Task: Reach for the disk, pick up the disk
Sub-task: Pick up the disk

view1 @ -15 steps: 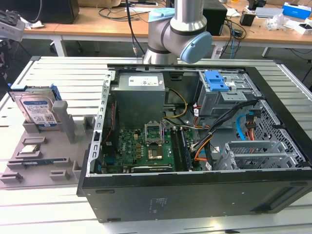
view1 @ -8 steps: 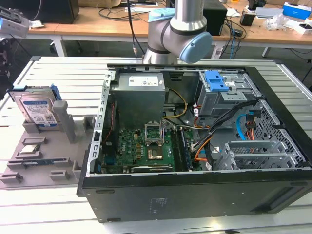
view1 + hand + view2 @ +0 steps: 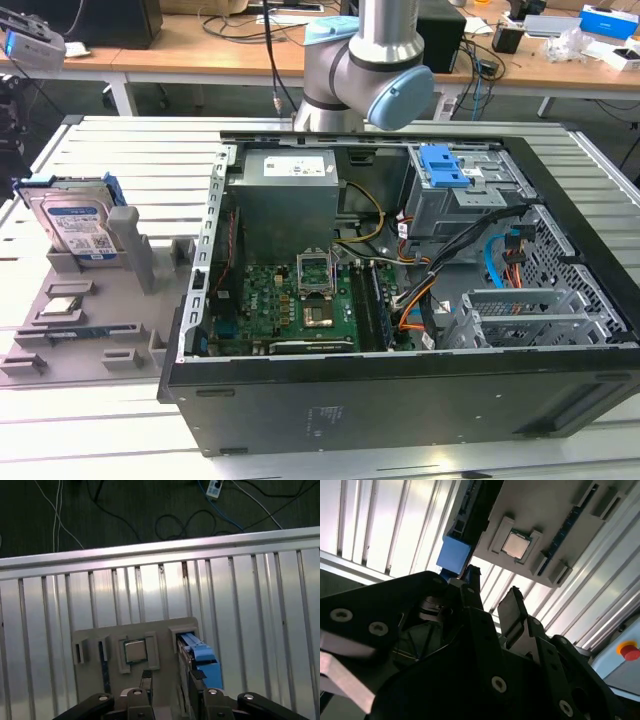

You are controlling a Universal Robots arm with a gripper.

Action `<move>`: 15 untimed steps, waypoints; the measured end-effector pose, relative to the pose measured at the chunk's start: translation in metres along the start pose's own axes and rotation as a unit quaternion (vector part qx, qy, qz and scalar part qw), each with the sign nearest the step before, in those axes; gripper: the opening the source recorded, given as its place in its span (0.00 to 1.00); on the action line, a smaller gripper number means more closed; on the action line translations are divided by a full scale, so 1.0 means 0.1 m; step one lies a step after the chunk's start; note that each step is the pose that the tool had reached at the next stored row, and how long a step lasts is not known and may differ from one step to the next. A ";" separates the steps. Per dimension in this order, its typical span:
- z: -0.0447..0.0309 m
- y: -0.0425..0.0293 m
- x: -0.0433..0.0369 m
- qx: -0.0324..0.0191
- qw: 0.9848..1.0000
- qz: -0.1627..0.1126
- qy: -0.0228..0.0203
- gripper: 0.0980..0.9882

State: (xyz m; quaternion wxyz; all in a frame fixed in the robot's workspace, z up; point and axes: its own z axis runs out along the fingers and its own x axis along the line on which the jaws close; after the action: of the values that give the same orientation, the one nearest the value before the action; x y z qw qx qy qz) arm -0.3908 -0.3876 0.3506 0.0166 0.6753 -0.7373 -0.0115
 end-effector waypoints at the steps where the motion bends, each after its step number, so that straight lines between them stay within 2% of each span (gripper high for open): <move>1: 0.001 -0.002 -0.008 0.000 1.000 -0.004 0.000 0.37; 4: 0.002 -0.029 -0.058 0.000 1.000 -0.011 0.000 0.37; 11: 0.014 -0.144 -0.219 0.000 1.000 -0.019 0.001 0.37; 13: 0.042 -0.181 -0.298 0.000 1.000 -0.023 0.001 0.37; 15: 0.076 -0.188 -0.329 0.000 1.000 -0.026 0.002 0.37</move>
State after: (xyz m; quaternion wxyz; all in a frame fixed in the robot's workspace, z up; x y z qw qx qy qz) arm -0.3695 -0.3566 0.3420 0.0172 0.6944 -0.7193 -0.0106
